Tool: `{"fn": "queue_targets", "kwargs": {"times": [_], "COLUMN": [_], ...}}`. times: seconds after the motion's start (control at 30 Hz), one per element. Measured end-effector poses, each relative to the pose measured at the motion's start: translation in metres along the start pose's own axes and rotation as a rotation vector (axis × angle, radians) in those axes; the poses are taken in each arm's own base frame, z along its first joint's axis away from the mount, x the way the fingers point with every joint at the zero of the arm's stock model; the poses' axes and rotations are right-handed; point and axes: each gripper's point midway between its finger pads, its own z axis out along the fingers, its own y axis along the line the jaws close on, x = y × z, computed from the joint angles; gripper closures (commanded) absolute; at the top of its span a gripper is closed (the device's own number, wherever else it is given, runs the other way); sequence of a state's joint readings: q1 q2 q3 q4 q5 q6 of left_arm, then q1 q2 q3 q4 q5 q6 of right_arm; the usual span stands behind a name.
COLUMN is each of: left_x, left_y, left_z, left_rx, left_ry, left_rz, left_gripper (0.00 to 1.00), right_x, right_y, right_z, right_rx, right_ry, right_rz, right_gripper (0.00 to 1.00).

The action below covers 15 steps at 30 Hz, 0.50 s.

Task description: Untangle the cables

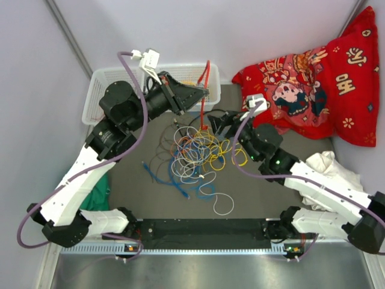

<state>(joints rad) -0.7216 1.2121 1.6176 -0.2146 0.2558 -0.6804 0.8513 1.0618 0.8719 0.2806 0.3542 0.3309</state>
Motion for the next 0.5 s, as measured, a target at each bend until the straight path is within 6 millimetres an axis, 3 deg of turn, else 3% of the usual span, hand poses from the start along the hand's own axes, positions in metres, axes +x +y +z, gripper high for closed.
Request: {"fn": "queue_targets", "kwargs": {"times": [0.2,0.27,0.33,0.37,0.4,0.43,0.5], "left_x": [0.017,0.018,0.018,0.018,0.017,0.017,0.016], "left_y": [0.0,-0.004,-0.009,-0.011,-0.013,-0.015,-0.018], "left_z": [-0.01,-0.014,-0.02,-0.022,-0.024,-0.025,-0.028], "left_rx": [0.013,0.024,0.039,0.047,0.054,0.06,0.069], "left_ry": [0.061,0.064,0.065,0.065,0.065,0.066,0.066], "left_rz": [-0.029,-0.036,-0.038,-0.038,-0.038,-0.037,-0.035], "left_gripper": [1.0,1.0,1.0,1.0,1.0,1.0,1.0], "right_x": [-0.022,-0.022,-0.015,-0.008,-0.003,0.006,0.023], "right_y": [0.033,0.042,0.047,0.046,0.046,0.045,0.041], "right_z": [0.029,0.038,0.047,0.051,0.054,0.059,0.066], "right_rx": [-0.111,-0.138,-0.149,-0.15,-0.149,-0.147,-0.134], "right_ry": [-0.043,-0.04,-0.024,-0.009,0.003,0.024,0.065], "right_rz": [0.038,0.047,0.051,0.05,0.048,0.05,0.059], "right_gripper": [0.27,0.33,0.59,0.82,0.93,1.0,1.0]}}
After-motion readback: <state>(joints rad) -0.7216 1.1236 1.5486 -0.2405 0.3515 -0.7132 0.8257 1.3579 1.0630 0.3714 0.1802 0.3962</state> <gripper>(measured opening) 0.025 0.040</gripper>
